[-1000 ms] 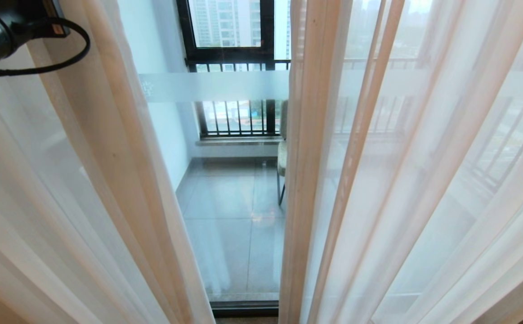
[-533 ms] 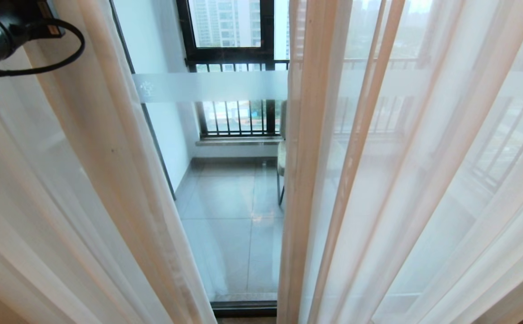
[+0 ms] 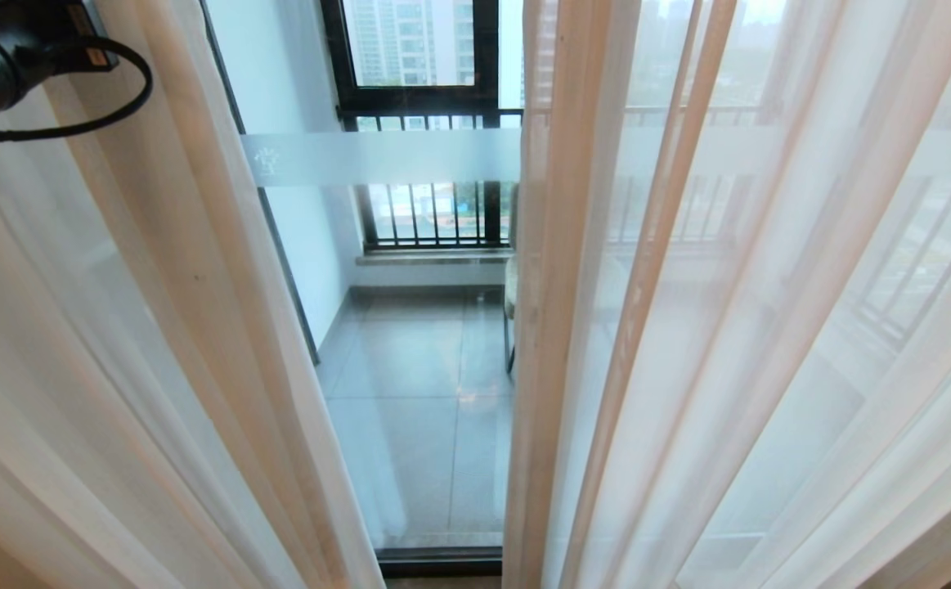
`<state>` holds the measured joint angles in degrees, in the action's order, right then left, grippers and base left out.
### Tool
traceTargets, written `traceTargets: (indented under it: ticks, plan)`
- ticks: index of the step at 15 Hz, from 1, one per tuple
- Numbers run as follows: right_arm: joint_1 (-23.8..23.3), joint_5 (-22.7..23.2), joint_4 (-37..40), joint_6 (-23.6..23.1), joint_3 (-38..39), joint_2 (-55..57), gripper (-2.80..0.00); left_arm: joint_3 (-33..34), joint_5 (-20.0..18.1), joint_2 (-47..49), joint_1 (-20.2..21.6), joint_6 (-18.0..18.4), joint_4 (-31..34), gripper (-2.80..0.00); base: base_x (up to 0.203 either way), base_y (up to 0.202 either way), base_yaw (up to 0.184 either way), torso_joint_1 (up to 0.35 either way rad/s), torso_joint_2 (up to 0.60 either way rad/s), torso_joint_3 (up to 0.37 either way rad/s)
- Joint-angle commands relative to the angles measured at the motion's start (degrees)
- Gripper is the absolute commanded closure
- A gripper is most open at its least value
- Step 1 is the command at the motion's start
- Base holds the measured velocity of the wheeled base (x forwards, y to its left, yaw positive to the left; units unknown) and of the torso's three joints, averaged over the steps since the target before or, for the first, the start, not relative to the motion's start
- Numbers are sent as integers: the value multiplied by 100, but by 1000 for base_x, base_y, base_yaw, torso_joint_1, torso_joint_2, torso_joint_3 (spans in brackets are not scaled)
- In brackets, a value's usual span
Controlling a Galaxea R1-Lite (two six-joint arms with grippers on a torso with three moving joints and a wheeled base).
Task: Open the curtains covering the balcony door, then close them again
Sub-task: Pull the inner curtains open on both sides
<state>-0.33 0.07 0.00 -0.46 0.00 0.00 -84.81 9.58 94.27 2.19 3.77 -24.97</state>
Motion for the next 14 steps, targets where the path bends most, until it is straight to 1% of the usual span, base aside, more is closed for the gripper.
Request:
traceTargets:
  ticks: [1, 5, 6, 8, 12, 14]
  plan:
    - [-2, 1, 0, -6, 0, 9, 0, 0, 18, -34, 9, -4, -17, 0, 0, 0, 0, 0, 0, 0]
    - [-2, 1, 0, -6, 0, 9, 0, 35, 35, -115, 9, 1, -17, 0, 0, 0, 0, 0, 0, 0]
    - [-1, 1, 0, -6, 0, 9, 0, 43, 35, -146, 9, -7, -14, 0, 2, 79, -12, 2, 2, -3]
    - [-2, 1, 0, -6, 0, 9, 0, 43, 45, -159, 9, -8, -17, 0, 1, 142, -7, -2, 3, 5]
    - [-2, 1, 0, -6, 0, 9, 0, 55, 62, -227, 18, -8, -8, 0, 0, 189, 1, -1, -1, 1]
    - [-2, 1, 0, -6, 0, 9, 0, 166, 70, -328, 18, -8, -8, 0, 0, 189, 0, 3, 3, 3]
